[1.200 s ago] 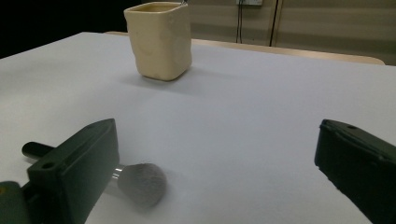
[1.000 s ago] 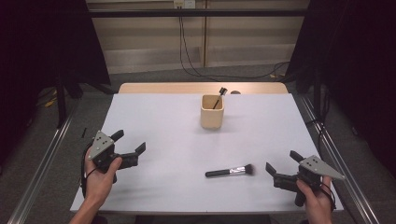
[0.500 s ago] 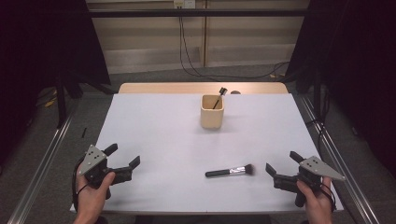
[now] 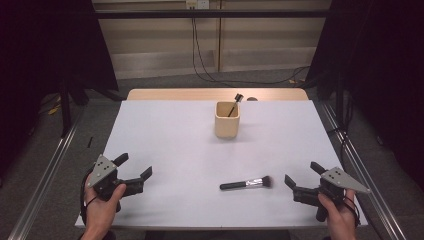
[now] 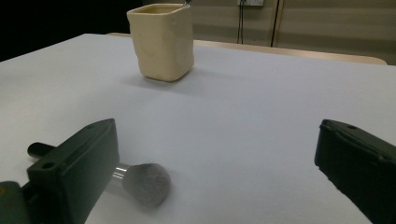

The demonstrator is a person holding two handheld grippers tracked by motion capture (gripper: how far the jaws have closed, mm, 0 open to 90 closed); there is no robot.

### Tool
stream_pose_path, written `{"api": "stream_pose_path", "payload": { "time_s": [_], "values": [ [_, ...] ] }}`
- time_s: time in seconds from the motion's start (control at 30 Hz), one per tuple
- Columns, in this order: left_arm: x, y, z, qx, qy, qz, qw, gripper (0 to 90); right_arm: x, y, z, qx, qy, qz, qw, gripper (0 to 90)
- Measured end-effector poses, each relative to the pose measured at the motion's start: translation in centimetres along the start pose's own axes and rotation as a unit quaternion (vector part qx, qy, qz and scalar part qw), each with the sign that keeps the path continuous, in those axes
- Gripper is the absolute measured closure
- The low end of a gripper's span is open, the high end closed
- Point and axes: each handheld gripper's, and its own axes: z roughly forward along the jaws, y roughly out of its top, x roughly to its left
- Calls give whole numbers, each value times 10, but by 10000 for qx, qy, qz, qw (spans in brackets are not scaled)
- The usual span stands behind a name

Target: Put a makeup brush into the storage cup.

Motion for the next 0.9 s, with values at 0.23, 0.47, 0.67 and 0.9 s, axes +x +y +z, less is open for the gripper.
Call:
{"api": "stream_pose_path", "payload": {
  "time_s": [0.23,0.47,0.67,0.9],
  "values": [
    [-9,2,-5,-47,-92,98,9999,41,4,1,0,-11,116,-135,9998,0],
    [-11,1,-10,-52,-53,137,9999,37,14,3,7,42,475,-315,9984,0],
    [-10,0,-9,-1,-36,97,9999,37,23,6,23,298,814,-517,9949,0],
    [-8,-2,-11,30,-21,86,10000,38,25,16,35,309,1014,-559,9928,6]
  ]
}}
